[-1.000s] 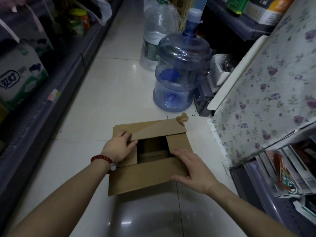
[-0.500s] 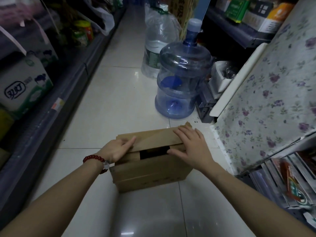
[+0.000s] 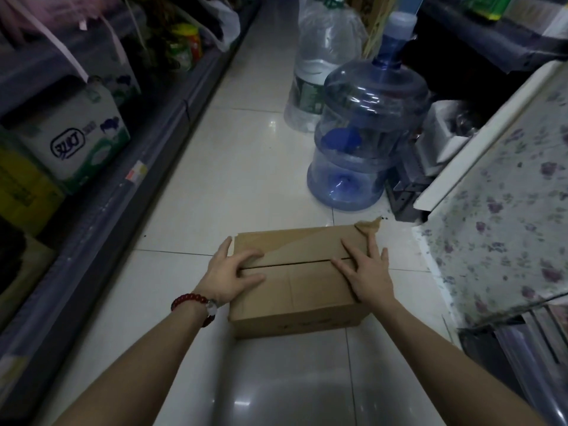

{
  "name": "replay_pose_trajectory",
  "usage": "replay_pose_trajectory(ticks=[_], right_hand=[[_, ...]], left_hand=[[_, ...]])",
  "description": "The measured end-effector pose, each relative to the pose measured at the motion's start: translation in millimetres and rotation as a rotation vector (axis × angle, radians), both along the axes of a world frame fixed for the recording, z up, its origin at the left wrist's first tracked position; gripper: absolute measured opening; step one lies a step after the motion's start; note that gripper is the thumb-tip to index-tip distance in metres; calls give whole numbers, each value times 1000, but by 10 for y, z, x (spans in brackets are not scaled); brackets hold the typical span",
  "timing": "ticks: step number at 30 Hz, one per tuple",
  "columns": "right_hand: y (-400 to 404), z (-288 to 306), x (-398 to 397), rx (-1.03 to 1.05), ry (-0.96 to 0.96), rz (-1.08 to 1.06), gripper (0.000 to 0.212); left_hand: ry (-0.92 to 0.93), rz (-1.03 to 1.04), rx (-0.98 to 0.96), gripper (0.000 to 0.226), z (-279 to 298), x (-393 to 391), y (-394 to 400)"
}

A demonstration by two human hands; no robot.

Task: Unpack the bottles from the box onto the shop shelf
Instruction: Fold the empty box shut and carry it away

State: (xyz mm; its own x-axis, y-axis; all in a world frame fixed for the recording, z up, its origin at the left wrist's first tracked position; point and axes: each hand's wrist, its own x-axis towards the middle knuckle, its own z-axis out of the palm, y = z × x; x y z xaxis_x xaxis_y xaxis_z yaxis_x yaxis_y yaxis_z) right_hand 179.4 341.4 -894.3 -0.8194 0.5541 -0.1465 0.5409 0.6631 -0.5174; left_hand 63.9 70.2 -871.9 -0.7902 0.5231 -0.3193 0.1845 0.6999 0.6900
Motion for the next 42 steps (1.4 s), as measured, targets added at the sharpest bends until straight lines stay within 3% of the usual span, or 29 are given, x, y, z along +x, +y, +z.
replay_pose_trajectory(ticks=[6, 14, 21, 33, 42], right_hand=[[72, -19, 19, -58, 91, 7, 60], [15, 455, 241, -248, 62, -84, 68], [-81, 1809, 227, -264, 70, -99, 67], [-440, 4827, -53, -261, 86, -19, 80], [-628, 6284, -495, -225, 129, -4, 82]], left_hand=[[-101, 224, 273, 45, -129, 58, 92], [-153, 258, 254, 44, 434, 117, 128], [-111, 275, 227, 42, 1752, 83, 40], [-57, 265, 217, 45, 4815, -237, -390], [34, 217, 225, 46, 6330, -649, -578]])
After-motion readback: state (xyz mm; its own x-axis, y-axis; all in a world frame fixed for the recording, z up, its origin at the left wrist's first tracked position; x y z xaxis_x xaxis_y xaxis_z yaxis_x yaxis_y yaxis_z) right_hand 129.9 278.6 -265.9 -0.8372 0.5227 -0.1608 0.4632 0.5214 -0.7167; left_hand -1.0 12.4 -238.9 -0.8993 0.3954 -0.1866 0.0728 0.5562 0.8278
